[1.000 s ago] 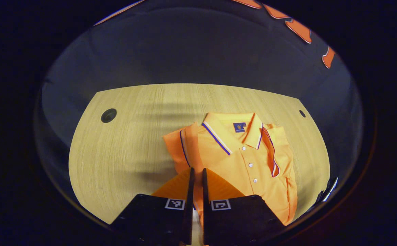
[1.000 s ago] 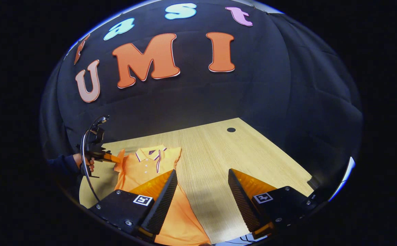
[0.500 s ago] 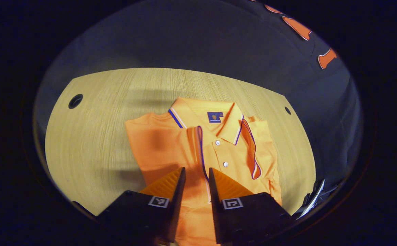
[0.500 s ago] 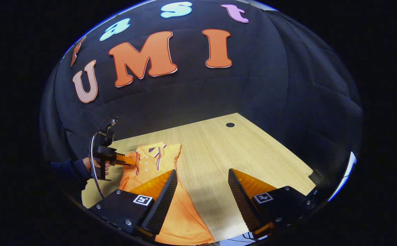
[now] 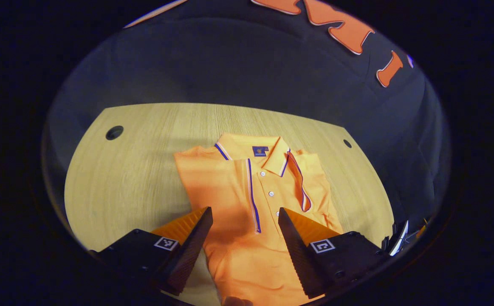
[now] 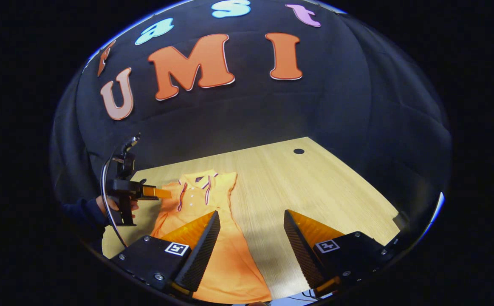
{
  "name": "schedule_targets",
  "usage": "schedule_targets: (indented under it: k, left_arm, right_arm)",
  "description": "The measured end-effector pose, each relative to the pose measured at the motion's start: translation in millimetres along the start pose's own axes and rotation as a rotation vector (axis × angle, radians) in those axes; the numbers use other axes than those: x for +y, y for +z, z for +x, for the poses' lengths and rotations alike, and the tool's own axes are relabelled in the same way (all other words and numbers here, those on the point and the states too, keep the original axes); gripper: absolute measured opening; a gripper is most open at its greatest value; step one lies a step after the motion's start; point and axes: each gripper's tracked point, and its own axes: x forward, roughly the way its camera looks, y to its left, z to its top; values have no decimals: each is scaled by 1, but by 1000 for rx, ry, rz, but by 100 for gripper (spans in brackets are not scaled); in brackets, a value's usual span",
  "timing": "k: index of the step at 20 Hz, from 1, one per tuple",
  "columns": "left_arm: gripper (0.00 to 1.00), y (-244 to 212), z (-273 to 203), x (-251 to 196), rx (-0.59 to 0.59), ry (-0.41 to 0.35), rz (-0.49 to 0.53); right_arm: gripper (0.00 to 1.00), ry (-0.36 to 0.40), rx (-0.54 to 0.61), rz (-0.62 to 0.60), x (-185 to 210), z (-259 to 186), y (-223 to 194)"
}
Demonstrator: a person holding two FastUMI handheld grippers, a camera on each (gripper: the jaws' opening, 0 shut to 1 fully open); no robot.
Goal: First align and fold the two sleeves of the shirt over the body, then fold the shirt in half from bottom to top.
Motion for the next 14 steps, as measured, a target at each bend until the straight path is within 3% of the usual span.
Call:
schedule_targets:
  k: [8,10,14]
  left_arm:
    - [96,-4,-144,-10,-380,140,65]
    - [96,-23,-178,-6,-395,207,82]
    - [100,-83,-193,-13,-349,253,86]
  right_arm:
    - [93,154,54,-90,-3,-14,-38]
    - [93,186,82,-105,-5,-19,-53]
    - [93,237,130,-136,-9,-24,-81]
